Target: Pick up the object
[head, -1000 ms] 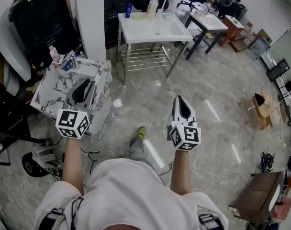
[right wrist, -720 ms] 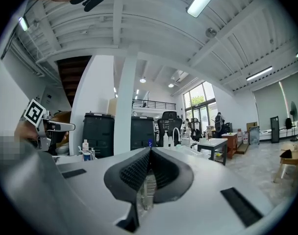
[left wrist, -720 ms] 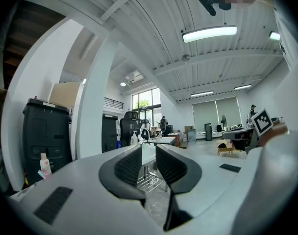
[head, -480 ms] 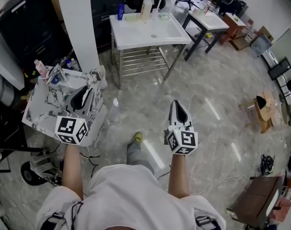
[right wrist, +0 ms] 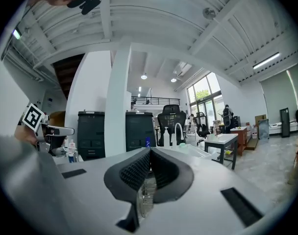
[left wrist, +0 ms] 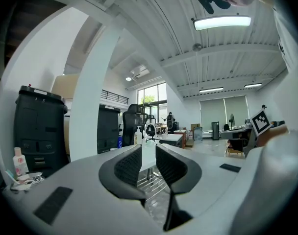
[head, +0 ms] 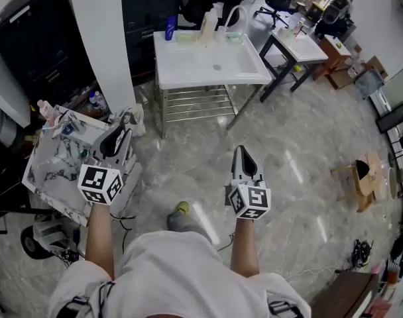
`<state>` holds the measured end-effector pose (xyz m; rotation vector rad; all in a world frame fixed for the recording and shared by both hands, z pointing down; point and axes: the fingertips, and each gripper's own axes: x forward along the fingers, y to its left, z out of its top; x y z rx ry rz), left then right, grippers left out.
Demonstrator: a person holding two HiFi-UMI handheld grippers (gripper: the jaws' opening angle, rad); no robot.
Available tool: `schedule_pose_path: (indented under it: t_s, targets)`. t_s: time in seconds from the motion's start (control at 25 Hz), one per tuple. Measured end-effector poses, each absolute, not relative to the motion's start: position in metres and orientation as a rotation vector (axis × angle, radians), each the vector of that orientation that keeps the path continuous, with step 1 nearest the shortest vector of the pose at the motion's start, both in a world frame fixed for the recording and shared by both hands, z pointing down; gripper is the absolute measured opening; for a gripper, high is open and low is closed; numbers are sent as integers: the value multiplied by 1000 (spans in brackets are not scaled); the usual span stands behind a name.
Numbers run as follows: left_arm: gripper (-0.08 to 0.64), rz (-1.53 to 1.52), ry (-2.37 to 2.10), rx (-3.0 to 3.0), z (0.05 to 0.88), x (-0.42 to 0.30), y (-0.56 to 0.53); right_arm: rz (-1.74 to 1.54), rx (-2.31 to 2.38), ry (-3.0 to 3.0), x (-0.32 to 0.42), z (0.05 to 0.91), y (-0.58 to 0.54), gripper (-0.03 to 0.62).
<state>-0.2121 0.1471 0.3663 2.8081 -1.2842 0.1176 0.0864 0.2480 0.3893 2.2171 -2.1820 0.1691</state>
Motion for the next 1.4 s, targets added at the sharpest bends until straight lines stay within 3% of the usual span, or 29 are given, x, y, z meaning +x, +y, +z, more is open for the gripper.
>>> schedule_pose_path:
  t_s: [0.6,1.08,1.4]
  targets:
    - [83,175,-1273,2845,348,-74,55,259,2161,-2269,203,399,147,6]
    - [83,111,-1275,2850,356,-36,-11,217,2128,-2310,234,400,74,6]
    - [82,88,-1279,2827,368,-27,-111,195,2124,-2297,247,405,-23,6]
